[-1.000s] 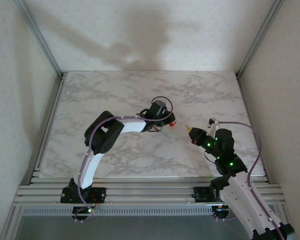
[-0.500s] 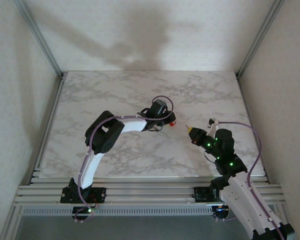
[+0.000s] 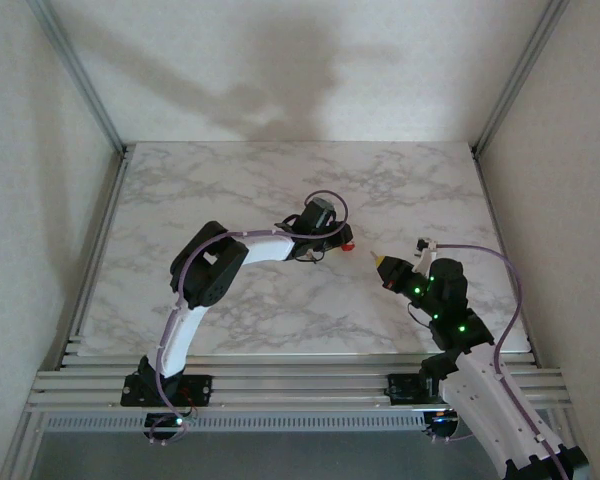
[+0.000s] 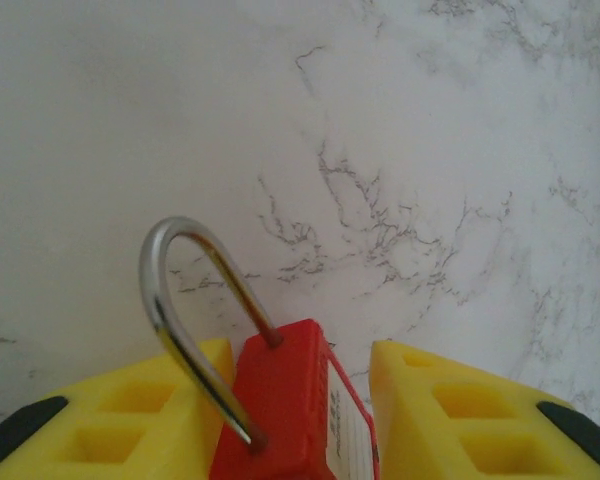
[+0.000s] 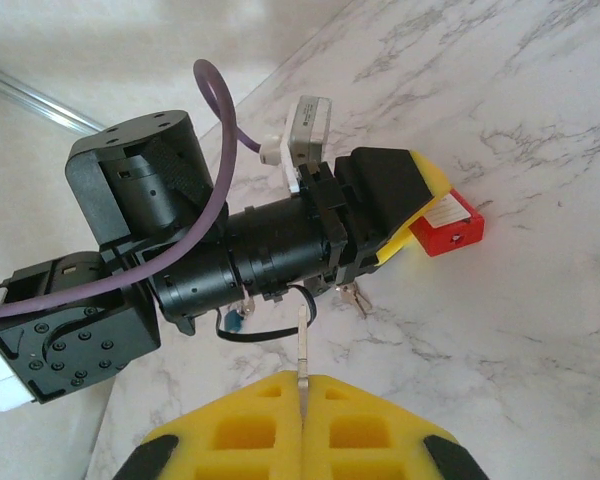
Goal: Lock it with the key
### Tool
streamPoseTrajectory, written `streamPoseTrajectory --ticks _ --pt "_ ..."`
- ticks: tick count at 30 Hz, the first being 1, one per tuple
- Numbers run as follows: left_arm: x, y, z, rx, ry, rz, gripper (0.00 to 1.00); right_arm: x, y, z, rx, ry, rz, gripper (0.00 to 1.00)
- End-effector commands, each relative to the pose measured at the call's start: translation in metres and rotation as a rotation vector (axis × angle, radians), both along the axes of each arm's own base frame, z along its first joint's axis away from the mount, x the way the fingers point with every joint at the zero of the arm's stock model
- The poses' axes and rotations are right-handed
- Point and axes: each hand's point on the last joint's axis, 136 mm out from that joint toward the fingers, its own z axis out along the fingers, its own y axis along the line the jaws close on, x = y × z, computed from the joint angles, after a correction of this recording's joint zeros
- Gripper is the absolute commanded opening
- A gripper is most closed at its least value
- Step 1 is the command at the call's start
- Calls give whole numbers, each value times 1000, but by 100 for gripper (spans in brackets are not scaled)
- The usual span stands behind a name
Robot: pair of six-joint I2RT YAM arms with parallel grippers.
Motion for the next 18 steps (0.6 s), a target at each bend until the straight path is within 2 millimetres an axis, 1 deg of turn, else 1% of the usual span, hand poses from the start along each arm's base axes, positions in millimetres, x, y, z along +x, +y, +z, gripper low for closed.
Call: streamPoseTrajectory --ticks 1,5,9,18 --pt "5 1 2 39 -19 4 40 1 1 6 13 -31 6 0" --pt "7 4 3 51 -19 9 42 1 1 6 13 -30 7 0" --pt "9 9 10 58 -30 21 44 0 1 5 13 -28 7 0" --pt "15 23 38 82 -74 42 46 1 0 4 8 -24 1 0"
